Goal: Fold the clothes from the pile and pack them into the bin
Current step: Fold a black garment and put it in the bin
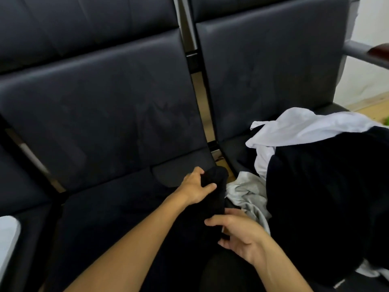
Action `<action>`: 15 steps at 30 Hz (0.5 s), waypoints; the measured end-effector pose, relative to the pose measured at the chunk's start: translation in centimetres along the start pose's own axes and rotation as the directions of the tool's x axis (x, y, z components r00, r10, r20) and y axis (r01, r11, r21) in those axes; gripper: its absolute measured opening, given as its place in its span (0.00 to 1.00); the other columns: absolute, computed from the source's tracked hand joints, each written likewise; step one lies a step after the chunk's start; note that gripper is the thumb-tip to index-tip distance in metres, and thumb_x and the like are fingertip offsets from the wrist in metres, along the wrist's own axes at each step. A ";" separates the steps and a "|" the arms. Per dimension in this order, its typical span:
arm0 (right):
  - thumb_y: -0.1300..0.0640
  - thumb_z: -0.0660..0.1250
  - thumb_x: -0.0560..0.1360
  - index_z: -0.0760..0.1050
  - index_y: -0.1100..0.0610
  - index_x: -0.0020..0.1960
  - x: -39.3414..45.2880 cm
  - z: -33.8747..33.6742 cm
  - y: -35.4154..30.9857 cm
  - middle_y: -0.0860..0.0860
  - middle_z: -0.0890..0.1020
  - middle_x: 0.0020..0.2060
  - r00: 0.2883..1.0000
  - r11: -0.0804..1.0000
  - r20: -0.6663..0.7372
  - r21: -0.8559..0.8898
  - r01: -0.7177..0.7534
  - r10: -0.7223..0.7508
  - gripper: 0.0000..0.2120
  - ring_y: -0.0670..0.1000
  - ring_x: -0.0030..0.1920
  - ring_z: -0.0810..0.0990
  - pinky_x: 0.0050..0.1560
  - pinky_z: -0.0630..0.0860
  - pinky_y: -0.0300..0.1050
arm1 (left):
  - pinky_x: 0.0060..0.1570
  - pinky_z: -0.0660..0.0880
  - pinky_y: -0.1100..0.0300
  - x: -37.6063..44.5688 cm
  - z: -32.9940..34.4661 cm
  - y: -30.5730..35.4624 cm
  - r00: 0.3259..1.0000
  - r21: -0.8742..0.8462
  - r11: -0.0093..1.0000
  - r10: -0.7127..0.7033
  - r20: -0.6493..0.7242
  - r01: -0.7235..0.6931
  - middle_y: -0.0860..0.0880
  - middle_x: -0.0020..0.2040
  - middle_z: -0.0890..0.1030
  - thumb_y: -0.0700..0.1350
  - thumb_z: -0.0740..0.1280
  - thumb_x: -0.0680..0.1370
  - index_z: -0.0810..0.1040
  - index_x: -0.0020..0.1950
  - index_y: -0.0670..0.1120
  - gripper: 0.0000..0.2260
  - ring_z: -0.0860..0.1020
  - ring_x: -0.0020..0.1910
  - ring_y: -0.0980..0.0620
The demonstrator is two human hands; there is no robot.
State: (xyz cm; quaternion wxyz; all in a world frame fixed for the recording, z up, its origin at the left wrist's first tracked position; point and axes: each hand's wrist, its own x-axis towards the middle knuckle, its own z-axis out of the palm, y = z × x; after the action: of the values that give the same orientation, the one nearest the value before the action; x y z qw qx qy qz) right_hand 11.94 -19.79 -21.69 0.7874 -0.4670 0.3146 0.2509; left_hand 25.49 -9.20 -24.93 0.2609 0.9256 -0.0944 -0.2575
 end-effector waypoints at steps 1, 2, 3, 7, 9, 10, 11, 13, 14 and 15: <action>0.68 0.73 0.71 0.82 0.60 0.54 -0.3 0.1 -0.2 0.55 0.87 0.47 1.000 0.999 0.026 0.050 -0.013 0.012 0.12 0.52 0.50 0.85 0.55 0.79 0.48 | 0.58 0.71 0.56 0.1 -0.3 0.1 1.000 0.032 0.999 0.001 -0.001 -0.001 0.45 0.63 0.70 0.53 0.70 0.77 0.65 0.71 0.50 0.26 0.74 0.62 0.45; 0.66 0.73 0.71 0.82 0.61 0.55 -0.5 0.2 -0.4 0.57 0.87 0.49 0.998 0.992 0.060 0.124 -0.019 0.012 0.13 0.55 0.53 0.85 0.59 0.79 0.51 | 0.60 0.71 0.56 0.2 -0.6 0.2 1.000 0.082 0.997 0.011 0.009 -0.012 0.45 0.64 0.68 0.52 0.71 0.77 0.65 0.71 0.50 0.26 0.73 0.62 0.45; 0.65 0.73 0.72 0.82 0.61 0.56 -0.8 0.2 -0.6 0.58 0.86 0.51 0.996 0.975 0.087 0.221 -0.021 0.002 0.13 0.57 0.55 0.84 0.60 0.78 0.53 | 0.60 0.71 0.55 0.3 -0.8 0.3 1.000 0.136 0.990 0.024 0.015 -0.026 0.45 0.65 0.66 0.51 0.71 0.77 0.66 0.69 0.49 0.24 0.74 0.61 0.45; 0.64 0.70 0.74 0.80 0.64 0.59 -1.5 -0.5 -1.6 0.61 0.85 0.52 0.998 0.884 0.040 0.468 0.014 -0.037 0.14 0.59 0.56 0.83 0.60 0.78 0.53 | 0.66 0.66 0.51 1.0 -1.4 0.4 0.996 0.374 0.927 0.052 -0.078 -0.019 0.48 0.64 0.68 0.53 0.68 0.78 0.75 0.62 0.49 0.15 0.68 0.65 0.46; 0.65 0.70 0.74 0.80 0.64 0.60 -1.8 -0.8 -1.9 0.60 0.86 0.51 0.997 0.862 -0.027 0.502 0.076 -0.072 0.15 0.57 0.53 0.85 0.54 0.80 0.52 | 0.66 0.66 0.52 1.3 -1.8 0.5 0.990 0.223 0.975 0.038 -0.133 -0.008 0.48 0.64 0.73 0.52 0.66 0.78 0.74 0.65 0.48 0.16 0.71 0.65 0.47; 0.65 0.70 0.73 0.80 0.63 0.59 -1.9 -1.0 -2.0 0.59 0.86 0.49 0.992 0.850 -0.072 0.511 0.124 -0.101 0.15 0.56 0.51 0.85 0.50 0.81 0.50 | 0.64 0.70 0.53 1.5 -2.2 0.6 0.988 0.009 1.000 0.008 -0.153 -0.007 0.47 0.63 0.76 0.49 0.66 0.79 0.74 0.66 0.47 0.17 0.74 0.62 0.48; 0.66 0.71 0.72 0.80 0.64 0.58 -2.2 -1.2 -2.2 0.58 0.87 0.47 0.983 0.837 -0.123 0.517 0.182 -0.137 0.15 0.55 0.47 0.86 0.45 0.83 0.49 | 0.60 0.74 0.53 1.6 -2.6 1.0 0.987 -0.216 0.976 -0.015 -0.163 -0.021 0.44 0.60 0.79 0.47 0.67 0.79 0.75 0.65 0.45 0.15 0.77 0.58 0.48; 0.64 0.74 0.70 0.80 0.65 0.54 -2.7 -1.9 -2.5 0.58 0.87 0.44 0.950 0.823 -0.227 0.481 0.301 -0.215 0.13 0.53 0.41 0.87 0.39 0.83 0.45 | 0.56 0.78 0.53 1.4 -3.8 2.1 0.989 -0.544 0.838 -0.045 -0.142 -0.040 0.40 0.56 0.81 0.41 0.68 0.79 0.75 0.60 0.42 0.11 0.81 0.53 0.46; 0.62 0.75 0.69 0.80 0.65 0.51 -2.9 -2.2 -2.5 0.59 0.86 0.44 0.928 0.828 -0.269 0.432 0.357 -0.259 0.13 0.54 0.42 0.87 0.39 0.83 0.46 | 0.55 0.79 0.53 1.4 -4.4 2.5 0.992 -0.647 0.762 -0.057 -0.116 -0.033 0.40 0.55 0.82 0.39 0.69 0.78 0.74 0.61 0.43 0.12 0.82 0.52 0.46; 0.59 0.77 0.67 0.79 0.63 0.48 -3.1 -2.7 -2.5 0.61 0.86 0.44 0.902 0.833 -0.309 0.376 0.407 -0.301 0.14 0.56 0.44 0.87 0.43 0.83 0.48 | 0.56 0.79 0.53 1.4 -5.0 3.0 0.995 -0.720 0.693 -0.062 -0.080 -0.015 0.41 0.55 0.82 0.38 0.71 0.77 0.73 0.63 0.45 0.16 0.82 0.53 0.46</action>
State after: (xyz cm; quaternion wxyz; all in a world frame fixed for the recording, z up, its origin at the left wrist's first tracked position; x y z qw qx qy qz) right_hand 10.86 -23.59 -19.02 0.8605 -0.3577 0.3613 -0.0337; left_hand 29.17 -9.99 -20.21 0.6033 0.7622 0.0385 -0.2317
